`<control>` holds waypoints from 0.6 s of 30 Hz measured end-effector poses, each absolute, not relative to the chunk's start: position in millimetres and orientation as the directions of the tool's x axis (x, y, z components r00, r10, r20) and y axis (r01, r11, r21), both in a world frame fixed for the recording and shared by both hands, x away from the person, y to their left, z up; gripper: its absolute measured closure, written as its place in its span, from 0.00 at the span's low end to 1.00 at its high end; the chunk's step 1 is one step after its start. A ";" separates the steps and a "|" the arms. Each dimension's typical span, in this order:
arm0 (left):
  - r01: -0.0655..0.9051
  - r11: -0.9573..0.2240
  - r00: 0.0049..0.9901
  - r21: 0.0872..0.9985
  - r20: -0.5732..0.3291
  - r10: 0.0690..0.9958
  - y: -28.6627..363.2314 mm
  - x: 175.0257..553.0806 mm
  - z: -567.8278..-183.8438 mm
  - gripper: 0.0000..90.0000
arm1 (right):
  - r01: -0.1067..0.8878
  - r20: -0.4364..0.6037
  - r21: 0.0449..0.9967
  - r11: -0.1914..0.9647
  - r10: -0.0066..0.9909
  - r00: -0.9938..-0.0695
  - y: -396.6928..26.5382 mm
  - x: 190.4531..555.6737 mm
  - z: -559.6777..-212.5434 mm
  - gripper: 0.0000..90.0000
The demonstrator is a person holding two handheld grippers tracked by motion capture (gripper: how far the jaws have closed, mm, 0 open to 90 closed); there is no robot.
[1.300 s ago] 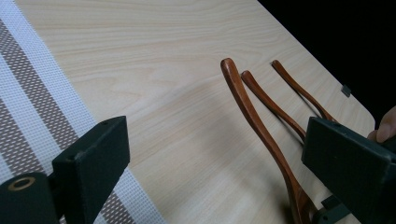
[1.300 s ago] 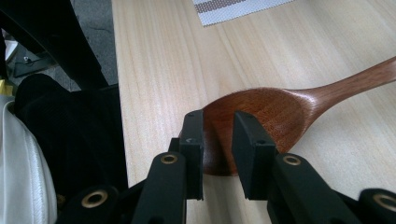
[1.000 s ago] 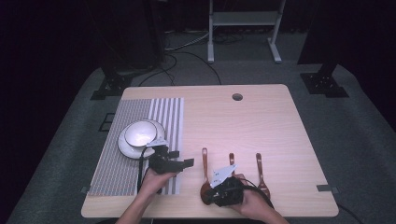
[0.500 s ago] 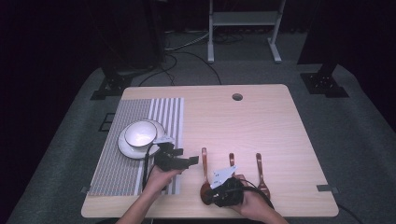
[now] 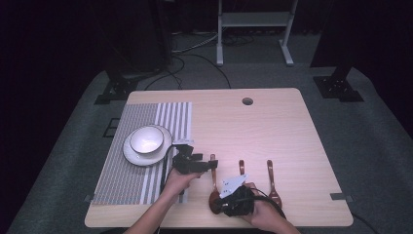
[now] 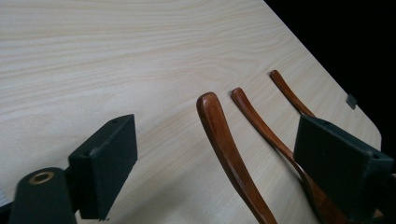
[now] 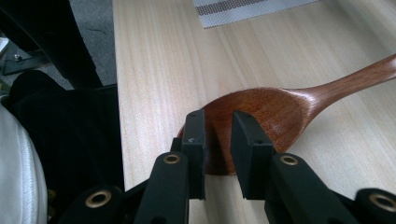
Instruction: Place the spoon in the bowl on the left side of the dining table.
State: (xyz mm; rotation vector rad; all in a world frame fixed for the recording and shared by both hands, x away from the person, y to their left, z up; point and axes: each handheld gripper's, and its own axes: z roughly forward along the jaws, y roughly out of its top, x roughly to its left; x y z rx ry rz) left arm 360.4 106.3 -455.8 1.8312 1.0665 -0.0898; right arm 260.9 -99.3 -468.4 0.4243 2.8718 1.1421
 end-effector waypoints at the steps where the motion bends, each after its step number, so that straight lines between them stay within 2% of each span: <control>1: 0.697 -0.138 0.612 0.704 -0.484 0.625 106.3 360.4 -455.8 0.15 | 0.239 0.076 0.677 0.696 0.257 -0.963 -99.2 260.7 -468.4 0.83; 2: 0.704 -0.132 0.607 0.697 -0.494 0.623 105.8 361.2 -456.6 0.15 | 0.239 0.076 0.677 0.696 0.257 -0.963 -99.2 260.7 -468.4 0.83; 3: 0.709 -0.119 0.605 0.695 -0.512 0.610 105.7 362.6 -458.0 0.22 | 0.240 0.077 0.678 0.695 0.257 -0.963 -99.2 260.7 -468.5 0.83; 5: 0.712 -0.118 0.603 0.692 -0.517 0.608 105.6 363.3 -458.6 0.25 | 0.240 0.078 0.678 0.694 0.257 -0.963 -99.2 260.4 -468.4 0.83; 13: 0.699 -0.164 0.632 0.696 -0.493 0.598 102.6 362.9 -460.9 0.41 | 0.231 0.066 0.681 0.695 0.256 -0.965 -98.9 259.3 -468.6 0.83; 18: 0.696 -0.170 0.645 0.698 -0.504 0.574 101.1 363.1 -460.6 0.57 | 0.228 0.063 0.679 0.698 0.255 -0.965 -98.7 258.7 -468.2 0.83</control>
